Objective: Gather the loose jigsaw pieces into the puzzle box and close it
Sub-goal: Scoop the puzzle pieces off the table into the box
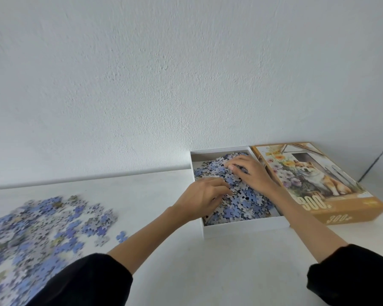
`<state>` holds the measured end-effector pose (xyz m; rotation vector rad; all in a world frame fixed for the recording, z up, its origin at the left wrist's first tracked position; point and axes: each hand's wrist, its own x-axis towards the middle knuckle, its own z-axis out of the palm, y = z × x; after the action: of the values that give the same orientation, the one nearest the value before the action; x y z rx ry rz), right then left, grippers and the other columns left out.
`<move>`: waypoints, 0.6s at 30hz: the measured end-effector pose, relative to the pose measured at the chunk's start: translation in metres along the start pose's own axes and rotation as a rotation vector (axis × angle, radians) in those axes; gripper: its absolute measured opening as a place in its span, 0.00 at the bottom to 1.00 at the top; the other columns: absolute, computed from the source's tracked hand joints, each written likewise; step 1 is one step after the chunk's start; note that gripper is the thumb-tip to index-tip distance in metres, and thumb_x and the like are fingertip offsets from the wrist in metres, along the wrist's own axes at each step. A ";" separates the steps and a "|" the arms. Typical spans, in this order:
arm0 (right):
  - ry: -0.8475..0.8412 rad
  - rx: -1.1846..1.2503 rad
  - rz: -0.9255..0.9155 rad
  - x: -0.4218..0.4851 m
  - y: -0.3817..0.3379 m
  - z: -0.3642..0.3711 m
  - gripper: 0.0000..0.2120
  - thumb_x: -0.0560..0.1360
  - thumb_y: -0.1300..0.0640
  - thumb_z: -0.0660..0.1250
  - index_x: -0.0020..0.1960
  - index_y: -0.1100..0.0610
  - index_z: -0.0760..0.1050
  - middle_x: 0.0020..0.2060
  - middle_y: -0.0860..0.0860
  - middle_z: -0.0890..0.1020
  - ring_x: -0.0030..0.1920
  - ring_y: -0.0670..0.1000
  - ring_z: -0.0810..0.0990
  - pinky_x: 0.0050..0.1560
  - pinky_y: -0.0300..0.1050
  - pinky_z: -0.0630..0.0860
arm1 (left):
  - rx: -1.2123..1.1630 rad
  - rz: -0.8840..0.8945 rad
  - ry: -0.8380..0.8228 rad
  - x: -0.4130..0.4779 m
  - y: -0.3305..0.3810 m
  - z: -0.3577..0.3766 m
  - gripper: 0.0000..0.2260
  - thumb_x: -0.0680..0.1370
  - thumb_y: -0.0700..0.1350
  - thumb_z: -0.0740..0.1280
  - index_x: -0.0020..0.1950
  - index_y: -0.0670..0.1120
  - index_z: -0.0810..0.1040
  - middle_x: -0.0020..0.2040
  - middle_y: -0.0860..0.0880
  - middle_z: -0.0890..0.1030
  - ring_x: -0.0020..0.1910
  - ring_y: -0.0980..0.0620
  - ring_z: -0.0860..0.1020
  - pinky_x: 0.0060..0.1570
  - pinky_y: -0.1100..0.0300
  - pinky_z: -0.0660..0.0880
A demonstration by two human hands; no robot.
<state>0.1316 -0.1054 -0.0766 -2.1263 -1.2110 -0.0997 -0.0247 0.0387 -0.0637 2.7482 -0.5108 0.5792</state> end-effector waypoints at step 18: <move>0.033 0.213 -0.140 0.001 -0.153 0.055 0.10 0.76 0.58 0.64 0.56 0.53 0.78 0.52 0.45 0.79 0.55 0.46 0.75 0.57 0.40 0.70 | -0.159 -0.110 0.022 -0.128 -0.019 -0.097 0.10 0.77 0.49 0.62 0.55 0.49 0.80 0.52 0.52 0.80 0.49 0.56 0.79 0.48 0.55 0.76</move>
<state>-0.0013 -0.0205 -0.0390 -1.8502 -1.2906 -0.0638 -0.1592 0.1249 -0.0376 2.5968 -0.3802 0.5182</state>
